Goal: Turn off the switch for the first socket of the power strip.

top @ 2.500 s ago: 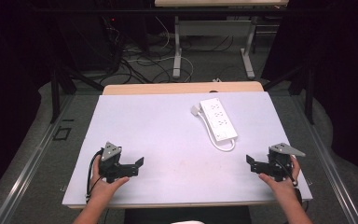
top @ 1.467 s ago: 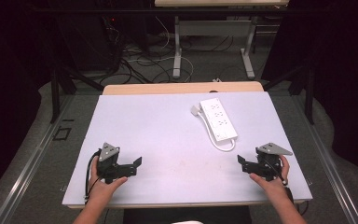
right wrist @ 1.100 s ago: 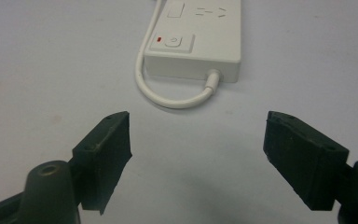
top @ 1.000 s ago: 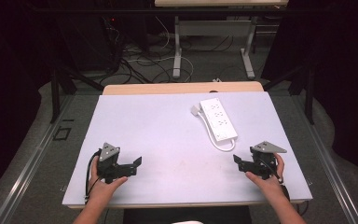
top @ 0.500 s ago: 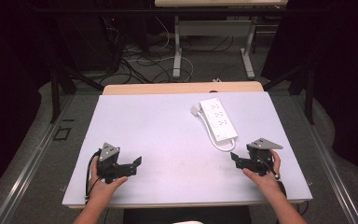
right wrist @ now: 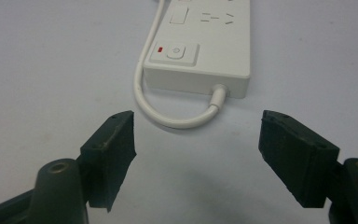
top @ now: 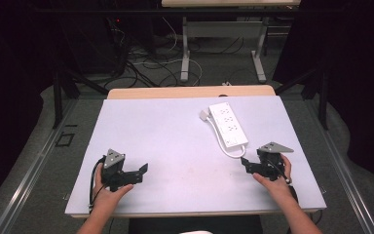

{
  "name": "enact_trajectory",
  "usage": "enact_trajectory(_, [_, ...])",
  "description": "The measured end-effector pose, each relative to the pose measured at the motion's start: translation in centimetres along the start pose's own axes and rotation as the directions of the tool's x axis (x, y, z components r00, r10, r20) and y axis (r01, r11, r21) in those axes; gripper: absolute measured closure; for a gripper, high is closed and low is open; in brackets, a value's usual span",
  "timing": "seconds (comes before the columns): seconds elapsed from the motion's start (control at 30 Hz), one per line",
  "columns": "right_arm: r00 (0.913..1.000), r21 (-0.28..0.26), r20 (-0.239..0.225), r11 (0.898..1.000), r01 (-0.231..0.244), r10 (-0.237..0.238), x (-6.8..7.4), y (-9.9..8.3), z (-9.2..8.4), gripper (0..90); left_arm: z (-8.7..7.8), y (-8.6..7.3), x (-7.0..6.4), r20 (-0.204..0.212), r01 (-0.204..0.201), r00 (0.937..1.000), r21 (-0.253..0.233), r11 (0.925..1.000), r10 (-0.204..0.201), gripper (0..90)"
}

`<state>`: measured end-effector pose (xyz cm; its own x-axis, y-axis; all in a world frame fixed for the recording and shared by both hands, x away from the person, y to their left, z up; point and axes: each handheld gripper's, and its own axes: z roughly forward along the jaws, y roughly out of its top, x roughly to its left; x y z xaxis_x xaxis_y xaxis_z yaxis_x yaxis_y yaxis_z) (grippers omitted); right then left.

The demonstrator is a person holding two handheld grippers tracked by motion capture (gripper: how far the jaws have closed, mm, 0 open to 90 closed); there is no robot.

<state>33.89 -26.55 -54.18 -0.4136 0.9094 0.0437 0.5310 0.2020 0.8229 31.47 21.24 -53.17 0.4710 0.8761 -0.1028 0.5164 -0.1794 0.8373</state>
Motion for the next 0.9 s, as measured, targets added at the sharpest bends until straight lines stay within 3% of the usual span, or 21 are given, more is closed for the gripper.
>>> enact_trajectory(0.37, [0.9997,0.004,-0.021,1.000,-0.012,0.012,-0.4,1.0,0.1,28.6,0.0,0.0,0.2,-0.012,-0.007,0.9999,0.002,1.0000,0.007,4.1])
enact_trajectory(0.57, [0.9997,0.016,-0.024,1.000,0.007,-0.007,-0.1,1.8,0.3,30.5,0.0,-0.1,0.0,-0.013,0.017,0.9998,-0.001,0.9998,-0.017,4.3])
enact_trajectory(0.9, [0.9994,0.041,-0.033,0.999,0.007,-0.005,0.0,2.6,0.9,31.1,-0.1,-0.2,0.2,-0.017,0.016,0.9997,0.004,0.9999,-0.016,4.7])
